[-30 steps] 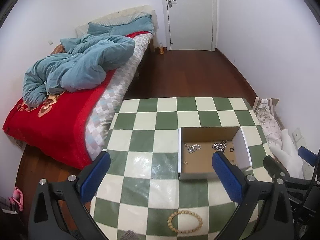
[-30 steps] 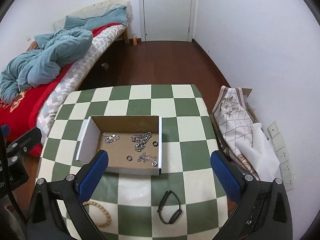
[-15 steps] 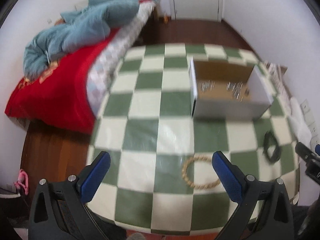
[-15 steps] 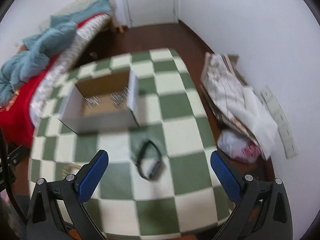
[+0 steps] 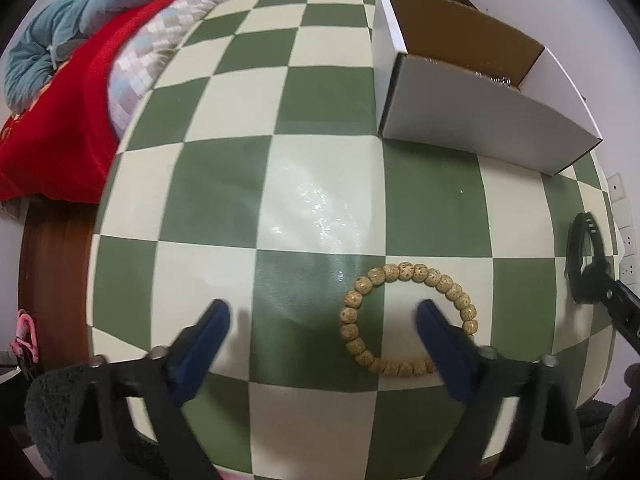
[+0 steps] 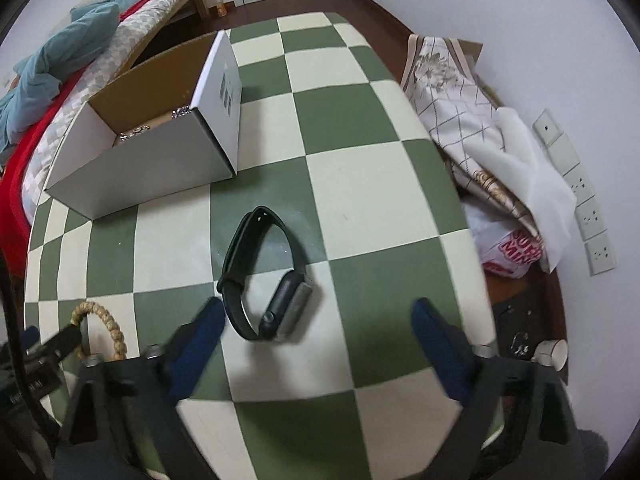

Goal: Organize jewelry
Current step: 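Grasp the wooden bead bracelet with the left tool while the right tool grasps the black watch band, then carry the bead bracelet and watch band over the white box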

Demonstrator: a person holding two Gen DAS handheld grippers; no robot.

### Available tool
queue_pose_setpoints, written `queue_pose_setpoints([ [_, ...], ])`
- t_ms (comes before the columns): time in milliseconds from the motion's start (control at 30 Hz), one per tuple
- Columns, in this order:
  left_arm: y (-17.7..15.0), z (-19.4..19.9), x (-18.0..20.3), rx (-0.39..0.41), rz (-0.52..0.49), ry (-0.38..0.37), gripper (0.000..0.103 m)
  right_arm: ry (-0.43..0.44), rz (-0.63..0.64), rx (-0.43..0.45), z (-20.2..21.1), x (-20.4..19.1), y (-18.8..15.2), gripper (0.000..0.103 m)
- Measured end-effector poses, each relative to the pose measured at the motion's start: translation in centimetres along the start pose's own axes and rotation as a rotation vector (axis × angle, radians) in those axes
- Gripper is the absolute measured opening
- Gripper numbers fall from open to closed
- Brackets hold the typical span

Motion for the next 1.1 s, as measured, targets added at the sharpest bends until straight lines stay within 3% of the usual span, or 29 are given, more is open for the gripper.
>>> queue_pose_setpoints([
  [67,0.0,-0.3,0.2,-0.008,-0.004,-0.010,0.060,0.001,-0.005,-0.008,-0.5,-0.3,0.2,0.071],
  [133,0.0,-0.2,0.3,-0.002,-0.006,-0.029,0.048,0.021,-0.027,-0.018,-0.8,-0.4,0.4,0.055],
  [267,-0.1,0.2,1.0,0.016,-0.042,-0.037,0.008,0.028,-0.045,-0.009,-1.0,-0.2,0.6,0.042],
  [433,-0.4,0.5,1.5,0.027,-0.057,-0.021,0.007,0.011,0.016,-0.005,-1.1,-1.1,0.6,0.014],
  [767,-0.9,4.4,2.2,0.117,-0.072,-0.020,0.007,0.018,0.082,0.055,1.3,-3.2,-0.2,0.013],
  [1100,1.1,8.4,2.0,0.208,-0.086,-0.042,0.007,0.059,0.093,0.125,5.8,-4.6,-0.1,0.013],
])
Point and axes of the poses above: each gripper's, at about its wrist camera, not at the fingertips, and z roughly against the way its jaws point, x to its right, y to its top, the point moved 4 cm from there along -z, roughly the way its jaws point, and after that the axes turned 1 degree about x, right-handed, at the moved point
